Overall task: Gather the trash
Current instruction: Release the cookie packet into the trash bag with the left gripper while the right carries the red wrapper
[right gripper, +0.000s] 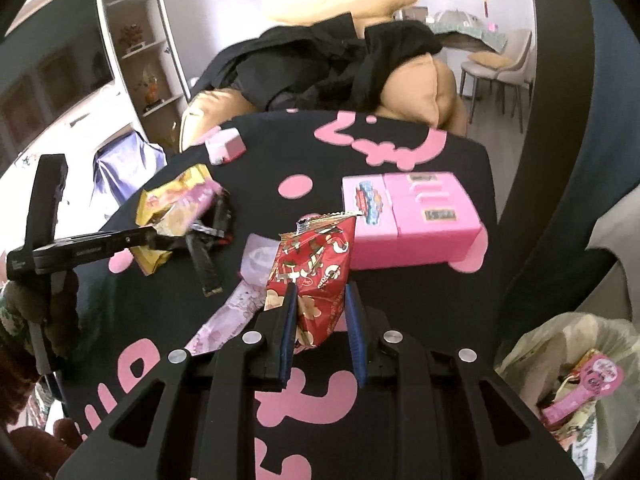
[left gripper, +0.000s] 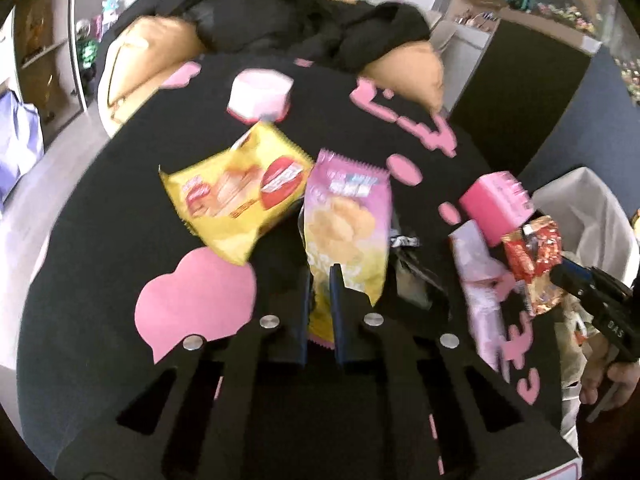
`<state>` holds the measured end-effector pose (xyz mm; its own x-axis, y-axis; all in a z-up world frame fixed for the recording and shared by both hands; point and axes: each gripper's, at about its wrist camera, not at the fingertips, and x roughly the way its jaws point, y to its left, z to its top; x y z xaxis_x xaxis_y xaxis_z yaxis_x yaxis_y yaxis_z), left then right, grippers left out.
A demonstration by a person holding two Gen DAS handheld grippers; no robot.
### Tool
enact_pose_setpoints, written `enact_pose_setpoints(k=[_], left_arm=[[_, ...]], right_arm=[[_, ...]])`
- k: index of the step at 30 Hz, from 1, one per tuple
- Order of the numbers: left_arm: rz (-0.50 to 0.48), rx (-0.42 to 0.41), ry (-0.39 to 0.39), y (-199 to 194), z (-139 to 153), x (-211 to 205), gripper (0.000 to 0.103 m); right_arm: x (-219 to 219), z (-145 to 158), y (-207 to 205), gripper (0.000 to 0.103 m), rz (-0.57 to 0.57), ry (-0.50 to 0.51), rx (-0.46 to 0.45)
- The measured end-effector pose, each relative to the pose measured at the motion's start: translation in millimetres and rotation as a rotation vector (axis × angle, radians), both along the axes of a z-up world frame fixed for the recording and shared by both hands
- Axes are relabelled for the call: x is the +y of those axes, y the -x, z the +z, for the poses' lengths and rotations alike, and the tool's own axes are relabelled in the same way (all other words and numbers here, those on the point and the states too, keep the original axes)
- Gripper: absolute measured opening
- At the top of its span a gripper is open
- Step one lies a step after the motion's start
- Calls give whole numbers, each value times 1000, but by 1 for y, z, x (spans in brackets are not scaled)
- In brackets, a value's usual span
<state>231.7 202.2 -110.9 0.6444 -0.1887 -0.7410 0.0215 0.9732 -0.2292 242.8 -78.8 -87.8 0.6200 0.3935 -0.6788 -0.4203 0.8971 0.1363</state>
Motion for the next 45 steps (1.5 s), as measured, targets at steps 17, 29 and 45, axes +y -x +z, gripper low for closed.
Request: enact_pose_setpoints(k=[17, 29, 45], left_arm=[[-35, -282, 46, 42, 123, -63, 7], [-196, -352, 132, 63, 155, -154, 7], [-476, -223, 191, 59, 113, -288, 7]], right_arm=[[-42, 62, 40, 23, -15, -33, -163], [-128, 100, 80, 23, -168, -27, -264], [-233, 96, 125, 23, -385, -7, -295]])
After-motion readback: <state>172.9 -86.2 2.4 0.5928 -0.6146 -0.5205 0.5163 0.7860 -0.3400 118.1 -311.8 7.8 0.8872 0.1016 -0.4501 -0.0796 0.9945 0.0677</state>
